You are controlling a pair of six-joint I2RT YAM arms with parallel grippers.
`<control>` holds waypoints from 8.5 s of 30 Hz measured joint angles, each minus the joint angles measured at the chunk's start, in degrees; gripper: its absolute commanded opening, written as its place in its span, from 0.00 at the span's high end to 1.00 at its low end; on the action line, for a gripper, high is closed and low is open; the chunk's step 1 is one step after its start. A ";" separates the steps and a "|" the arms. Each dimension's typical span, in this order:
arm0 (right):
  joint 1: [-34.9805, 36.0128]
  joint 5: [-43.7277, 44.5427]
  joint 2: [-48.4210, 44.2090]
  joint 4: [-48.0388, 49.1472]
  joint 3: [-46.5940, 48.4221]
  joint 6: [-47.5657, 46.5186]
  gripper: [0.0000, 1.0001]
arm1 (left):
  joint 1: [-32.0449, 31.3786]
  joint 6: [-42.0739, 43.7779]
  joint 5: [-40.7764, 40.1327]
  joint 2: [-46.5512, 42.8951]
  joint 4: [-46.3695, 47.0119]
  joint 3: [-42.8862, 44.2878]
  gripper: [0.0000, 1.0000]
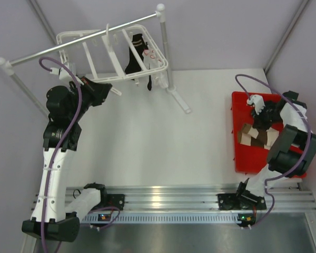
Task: Clip the socks to the hanger
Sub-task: Pick up the sock from the bin, then clamp the sock onto the hanger, then open the clamp at the hanger.
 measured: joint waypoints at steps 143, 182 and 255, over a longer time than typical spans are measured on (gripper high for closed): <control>70.20 4.61 -0.02 57.13 22.51 81.85 1.00 | -0.28 0.02 1.55 -8.07 -1.42 2.78 0.48; 66.34 2.08 -1.70 53.66 22.51 78.16 0.74 | -0.28 15.23 2.97 -5.03 1.92 -1.20 0.68; 76.87 -0.83 4.61 75.21 22.62 69.59 1.00 | -0.26 8.87 10.75 -6.58 -3.91 5.29 0.54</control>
